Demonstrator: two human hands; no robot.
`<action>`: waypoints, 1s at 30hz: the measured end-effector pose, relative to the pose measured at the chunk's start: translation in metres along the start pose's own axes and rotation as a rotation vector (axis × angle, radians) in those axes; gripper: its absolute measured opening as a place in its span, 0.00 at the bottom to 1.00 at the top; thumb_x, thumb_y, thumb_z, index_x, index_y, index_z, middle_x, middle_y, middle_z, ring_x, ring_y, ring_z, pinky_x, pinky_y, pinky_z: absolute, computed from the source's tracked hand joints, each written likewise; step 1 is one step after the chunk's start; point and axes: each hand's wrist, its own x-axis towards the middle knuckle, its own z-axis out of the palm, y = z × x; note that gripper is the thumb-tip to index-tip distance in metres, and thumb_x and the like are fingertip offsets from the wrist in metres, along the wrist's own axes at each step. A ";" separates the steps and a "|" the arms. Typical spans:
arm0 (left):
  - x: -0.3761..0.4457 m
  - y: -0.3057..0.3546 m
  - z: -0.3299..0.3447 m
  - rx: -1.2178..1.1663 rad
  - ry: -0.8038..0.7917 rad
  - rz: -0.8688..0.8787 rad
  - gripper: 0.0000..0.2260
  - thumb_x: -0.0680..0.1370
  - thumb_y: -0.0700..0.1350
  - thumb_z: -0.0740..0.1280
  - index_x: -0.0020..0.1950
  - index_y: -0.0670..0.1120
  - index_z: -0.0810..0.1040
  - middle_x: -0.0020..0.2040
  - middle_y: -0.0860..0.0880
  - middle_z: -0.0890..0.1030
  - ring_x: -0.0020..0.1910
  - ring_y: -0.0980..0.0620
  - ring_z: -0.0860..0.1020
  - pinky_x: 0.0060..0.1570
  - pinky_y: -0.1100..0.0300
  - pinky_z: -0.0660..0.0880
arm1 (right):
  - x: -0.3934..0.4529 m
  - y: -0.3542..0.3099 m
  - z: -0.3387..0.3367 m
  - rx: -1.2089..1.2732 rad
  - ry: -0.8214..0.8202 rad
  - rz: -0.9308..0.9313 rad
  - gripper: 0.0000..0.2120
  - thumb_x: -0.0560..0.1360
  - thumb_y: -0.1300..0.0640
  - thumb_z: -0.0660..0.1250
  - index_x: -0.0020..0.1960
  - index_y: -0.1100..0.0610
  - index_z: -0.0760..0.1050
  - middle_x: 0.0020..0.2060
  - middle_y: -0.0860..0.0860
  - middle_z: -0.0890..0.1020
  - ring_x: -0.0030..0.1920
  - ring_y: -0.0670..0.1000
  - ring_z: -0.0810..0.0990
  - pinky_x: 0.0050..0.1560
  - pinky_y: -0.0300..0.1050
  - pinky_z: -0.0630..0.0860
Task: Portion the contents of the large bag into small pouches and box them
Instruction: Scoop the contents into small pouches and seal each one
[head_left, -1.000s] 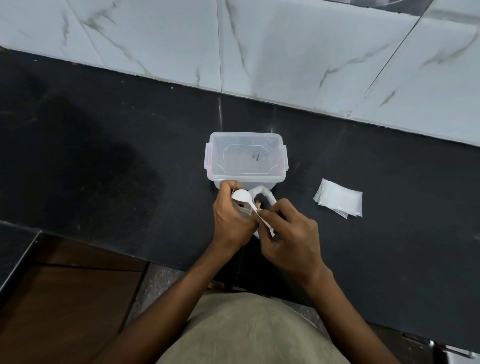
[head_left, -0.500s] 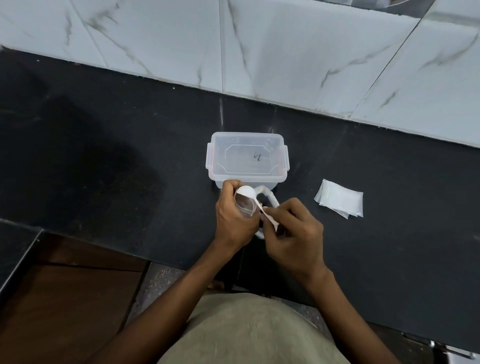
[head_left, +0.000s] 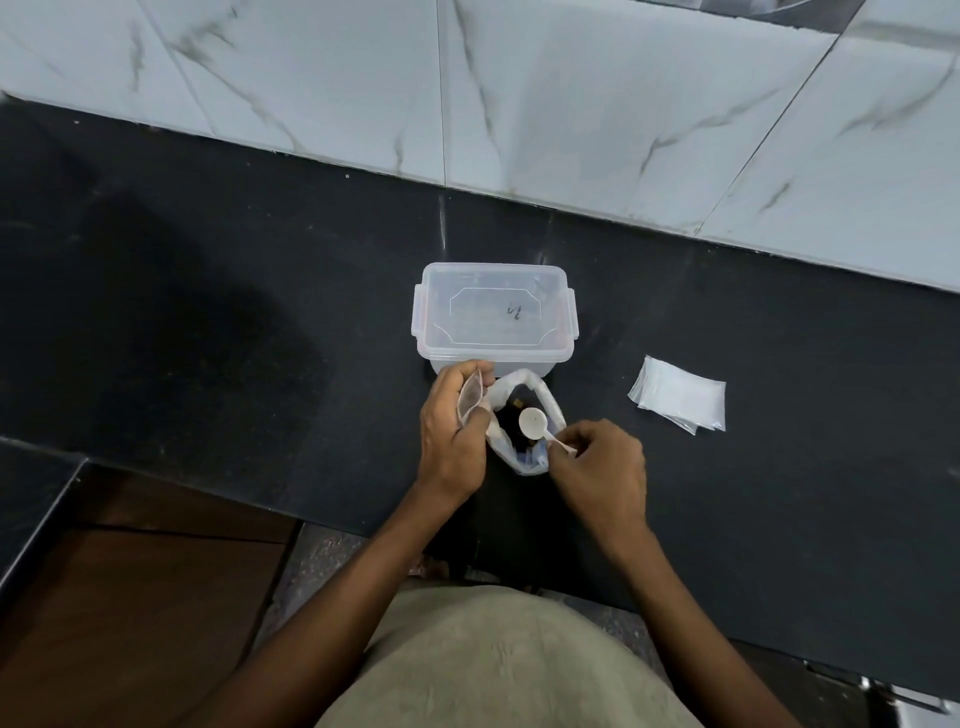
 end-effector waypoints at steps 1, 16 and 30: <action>0.001 -0.001 0.000 0.001 -0.023 0.007 0.18 0.73 0.37 0.61 0.62 0.44 0.80 0.58 0.50 0.78 0.62 0.48 0.77 0.64 0.48 0.75 | 0.000 0.000 0.004 -0.092 0.005 -0.028 0.06 0.71 0.51 0.70 0.43 0.51 0.84 0.41 0.47 0.83 0.40 0.51 0.82 0.39 0.42 0.70; 0.009 0.025 -0.010 -0.287 -0.125 -0.125 0.13 0.71 0.30 0.76 0.51 0.41 0.81 0.43 0.48 0.86 0.44 0.50 0.85 0.46 0.56 0.82 | 0.008 -0.032 -0.018 0.577 -0.086 -0.413 0.11 0.74 0.59 0.74 0.56 0.56 0.83 0.48 0.50 0.84 0.46 0.50 0.82 0.44 0.38 0.76; 0.007 0.025 -0.015 -0.216 -0.051 -0.223 0.09 0.71 0.27 0.73 0.39 0.40 0.82 0.36 0.49 0.83 0.36 0.58 0.81 0.40 0.66 0.77 | 0.012 -0.028 -0.023 0.422 -0.138 -0.441 0.03 0.75 0.63 0.75 0.47 0.56 0.82 0.43 0.48 0.84 0.43 0.49 0.82 0.41 0.37 0.76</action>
